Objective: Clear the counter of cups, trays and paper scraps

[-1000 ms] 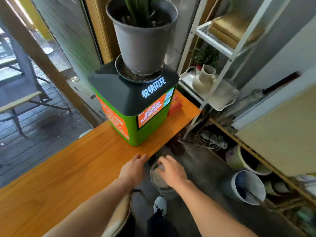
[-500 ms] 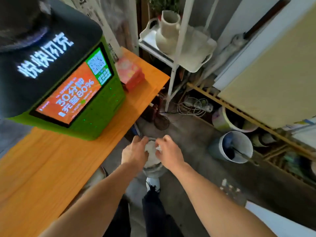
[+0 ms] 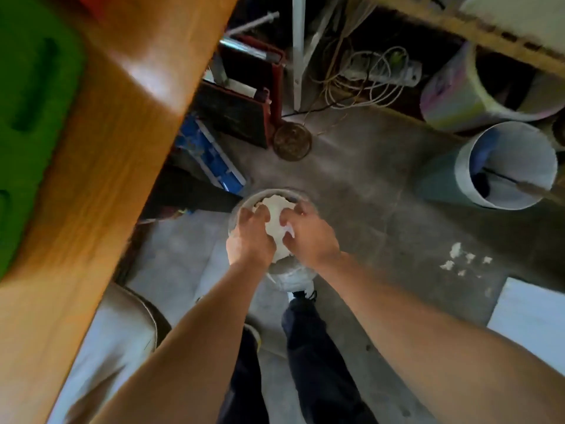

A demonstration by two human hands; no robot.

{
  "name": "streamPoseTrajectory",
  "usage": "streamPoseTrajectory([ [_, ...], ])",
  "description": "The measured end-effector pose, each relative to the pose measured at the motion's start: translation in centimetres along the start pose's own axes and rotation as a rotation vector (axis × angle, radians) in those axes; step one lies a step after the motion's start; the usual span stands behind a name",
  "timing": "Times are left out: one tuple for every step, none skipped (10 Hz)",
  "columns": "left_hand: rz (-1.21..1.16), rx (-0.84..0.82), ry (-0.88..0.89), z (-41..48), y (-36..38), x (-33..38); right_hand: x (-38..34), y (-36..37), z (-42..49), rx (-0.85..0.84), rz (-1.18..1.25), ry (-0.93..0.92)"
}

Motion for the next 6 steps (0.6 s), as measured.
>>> streamPoseTrajectory([
  [-0.067,0.008,-0.019,2.1,4.0,-1.6,1.2,3.9,2.2,-0.018,-0.014,-0.018],
  [-0.072,0.001,-0.045,3.7,7.4,-2.7,2.6,7.1,3.9,-0.036,-0.001,0.018],
  [-0.106,-0.038,-0.057,4.7,8.9,-3.5,3.3,9.2,5.0,-0.067,0.066,0.027],
  [-0.115,-0.052,-0.054,4.9,8.8,-4.1,3.6,9.9,5.0,-0.097,0.108,0.027],
  [-0.18,-0.029,-0.037,4.2,7.7,-4.3,3.9,9.5,4.1,-0.068,0.159,0.031],
  [-0.212,-0.022,-0.074,2.9,5.8,-4.1,4.3,8.2,2.7,-0.076,0.179,0.069],
])
Point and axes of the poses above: each hand's wrist, its own z-axis towards the middle knuckle, its own y-axis out of the palm, x = y × z, the point moved 3 cm from there along z, towards the middle knuckle, and after that the axes turned 8 degrees about -z, right-handed, at the moved point
